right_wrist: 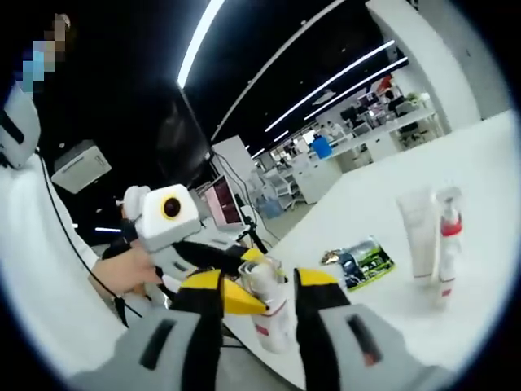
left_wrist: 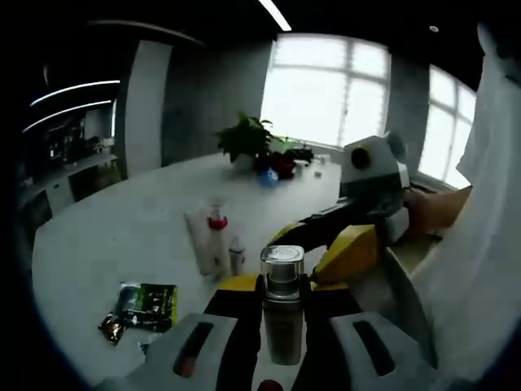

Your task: Arrange the skincare products in the storage area until every visible bottle or jar stands upright without overlapping.

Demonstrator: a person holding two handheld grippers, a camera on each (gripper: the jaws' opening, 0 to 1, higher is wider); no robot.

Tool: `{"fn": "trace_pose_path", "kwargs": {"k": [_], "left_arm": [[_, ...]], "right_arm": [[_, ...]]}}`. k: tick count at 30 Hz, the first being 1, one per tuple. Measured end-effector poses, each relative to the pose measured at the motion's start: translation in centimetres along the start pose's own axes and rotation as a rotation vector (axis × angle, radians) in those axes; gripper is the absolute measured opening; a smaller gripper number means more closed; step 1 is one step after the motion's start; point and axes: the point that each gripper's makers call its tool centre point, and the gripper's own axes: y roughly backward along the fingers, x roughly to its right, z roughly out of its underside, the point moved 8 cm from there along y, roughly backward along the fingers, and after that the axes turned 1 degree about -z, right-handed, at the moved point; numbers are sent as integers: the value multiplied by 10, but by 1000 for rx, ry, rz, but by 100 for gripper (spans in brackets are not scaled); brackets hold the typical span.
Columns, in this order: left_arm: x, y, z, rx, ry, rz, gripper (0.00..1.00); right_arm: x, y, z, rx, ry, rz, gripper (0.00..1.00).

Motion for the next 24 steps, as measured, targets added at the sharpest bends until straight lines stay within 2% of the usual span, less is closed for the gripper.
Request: {"fn": "trace_pose_path", "kwargs": {"k": [4,6,13,18,21,24], "left_arm": [[2,-1,1,-6,-12,3,16],[2,-3,2,-10,-14,6,16],[3,-6,2,9,2,12,16],[3,-13,0,16,-20,15,17],[4,-16,0,6,-39,18,17],[5,-20,5,-32,-65,21,18]], "right_arm": [[2,0,1,-1,-13,12,30],[4,0,2,1,-25,21,23],[3,4,0,15,-3,31,21],[6,7,-2,15,15,54,20],[7,9,-3,-6,52,71,20],[6,10,-7,-19,93,78,20]]}}
